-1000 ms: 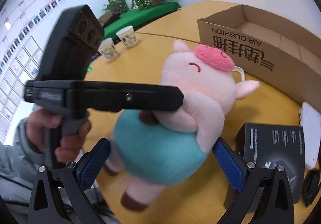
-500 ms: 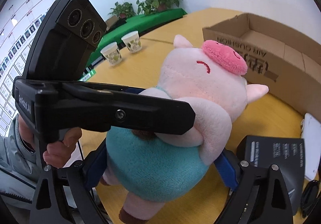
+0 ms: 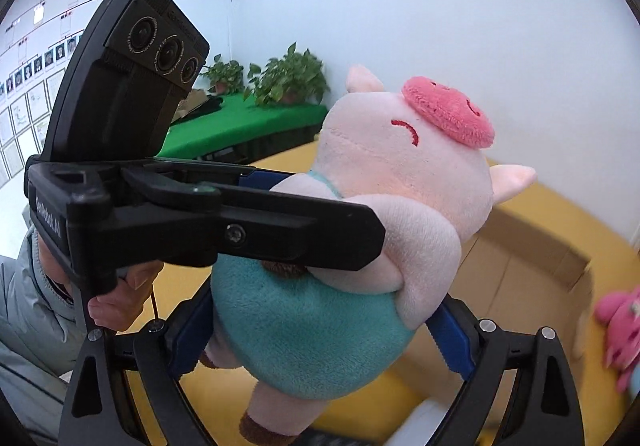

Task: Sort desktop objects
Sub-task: 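Carry the pig plush into the cardboard box and open the left tool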

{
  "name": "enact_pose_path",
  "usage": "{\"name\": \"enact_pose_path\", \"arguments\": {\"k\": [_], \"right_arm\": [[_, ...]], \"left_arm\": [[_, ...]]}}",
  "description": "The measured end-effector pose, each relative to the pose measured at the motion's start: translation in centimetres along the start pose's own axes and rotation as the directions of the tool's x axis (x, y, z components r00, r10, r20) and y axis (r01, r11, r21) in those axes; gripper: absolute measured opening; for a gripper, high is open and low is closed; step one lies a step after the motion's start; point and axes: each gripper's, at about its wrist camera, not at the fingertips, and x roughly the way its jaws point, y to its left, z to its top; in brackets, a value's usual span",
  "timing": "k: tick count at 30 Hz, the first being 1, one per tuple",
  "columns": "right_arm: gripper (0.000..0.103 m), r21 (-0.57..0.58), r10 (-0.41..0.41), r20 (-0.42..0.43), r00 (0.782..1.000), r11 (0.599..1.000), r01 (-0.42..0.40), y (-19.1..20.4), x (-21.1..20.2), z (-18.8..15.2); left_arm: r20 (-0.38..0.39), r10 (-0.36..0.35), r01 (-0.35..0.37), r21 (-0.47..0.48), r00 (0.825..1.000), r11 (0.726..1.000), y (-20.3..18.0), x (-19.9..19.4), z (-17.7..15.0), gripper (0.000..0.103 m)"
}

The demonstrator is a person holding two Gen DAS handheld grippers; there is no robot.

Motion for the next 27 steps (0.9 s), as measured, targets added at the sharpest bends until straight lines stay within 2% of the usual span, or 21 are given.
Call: {"name": "enact_pose_path", "arguments": {"k": [7,12,16,20,25,27], "right_arm": [[0.094,-0.068,0.005,0.038,0.999,0.998,-0.002,-6.3,0.8,9.5],[0.094,-0.042,0.033,0.037,0.999,0.999,-0.031,-10.3,4.3,13.0],[0.093,0.01,0.056,-0.01,0.998,0.998,-0.056,-13.4,9.1,13.0],[0.093,0.073,0.099,-0.063,0.993,0.993,-0.094,-16.1,14.2,11.3],[0.094,0.158,0.171,-0.135,0.976,0.976,-0.149,-19.1,21.1,7.2],[0.094,0.192,0.211,-0.15,0.966,0.965,-0.18,-20.1,23.8,4.9]], "left_arm": [[0.107,0.043,-0.049,0.05,0.993,0.998,1.6,1.0,9.0,0.08],[0.1,0.083,-0.085,0.013,0.992,0.996,5.0,3.2,11.9,0.08],[0.035,0.099,-0.096,-0.061,0.995,0.993,8.9,6.2,12.0,0.08],[-0.036,0.124,-0.128,-0.149,0.992,0.98,12.8,9.6,10.2,0.08],[-0.16,0.155,-0.192,-0.25,0.975,0.949,17.5,13.8,6.7,0.079],[-0.219,0.173,-0.234,-0.294,0.96,0.927,19.1,15.3,5.1,0.078]]}}
